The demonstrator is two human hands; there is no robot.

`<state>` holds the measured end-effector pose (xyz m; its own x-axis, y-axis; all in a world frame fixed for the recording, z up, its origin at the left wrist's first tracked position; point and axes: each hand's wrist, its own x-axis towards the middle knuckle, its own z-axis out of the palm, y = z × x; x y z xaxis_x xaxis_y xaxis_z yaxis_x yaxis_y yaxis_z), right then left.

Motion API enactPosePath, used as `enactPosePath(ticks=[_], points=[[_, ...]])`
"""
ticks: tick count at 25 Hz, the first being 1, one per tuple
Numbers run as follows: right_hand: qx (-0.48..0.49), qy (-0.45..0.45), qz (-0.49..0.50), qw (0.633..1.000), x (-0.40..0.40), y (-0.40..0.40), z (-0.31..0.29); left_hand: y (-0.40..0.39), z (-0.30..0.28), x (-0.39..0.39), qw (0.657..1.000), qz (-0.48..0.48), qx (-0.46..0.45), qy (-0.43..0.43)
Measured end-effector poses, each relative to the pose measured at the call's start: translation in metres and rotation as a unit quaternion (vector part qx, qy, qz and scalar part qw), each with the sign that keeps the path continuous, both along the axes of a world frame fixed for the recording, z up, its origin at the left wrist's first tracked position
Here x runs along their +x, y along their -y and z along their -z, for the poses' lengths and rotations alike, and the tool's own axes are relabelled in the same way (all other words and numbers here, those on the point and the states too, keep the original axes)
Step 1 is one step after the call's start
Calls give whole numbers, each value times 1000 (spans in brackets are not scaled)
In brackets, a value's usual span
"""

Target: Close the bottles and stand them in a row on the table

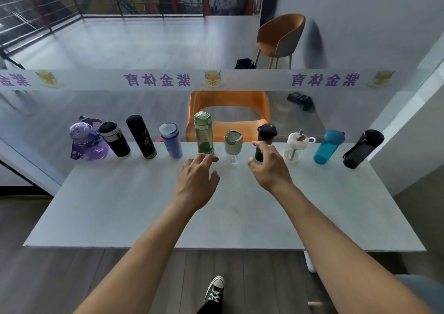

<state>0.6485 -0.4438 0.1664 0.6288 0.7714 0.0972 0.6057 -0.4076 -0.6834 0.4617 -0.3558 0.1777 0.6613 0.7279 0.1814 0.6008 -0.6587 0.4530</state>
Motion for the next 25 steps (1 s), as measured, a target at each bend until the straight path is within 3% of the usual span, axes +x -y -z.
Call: enactPosePath(ticks=[8,14,22,25], points=[[-85,-33,17,996,70,-150,79,-126,49,58,999,-1,-38,-11],[-191,-51,11,980,104,-214,127,-169,74,76,998,7,-52,-32],[-151,-65,27,986,116,-233,136,-185,89,85,997,19,-56,-59],[-133,-21,39,990,109,-228,130,-187,87,83,998,16,-42,-50]])
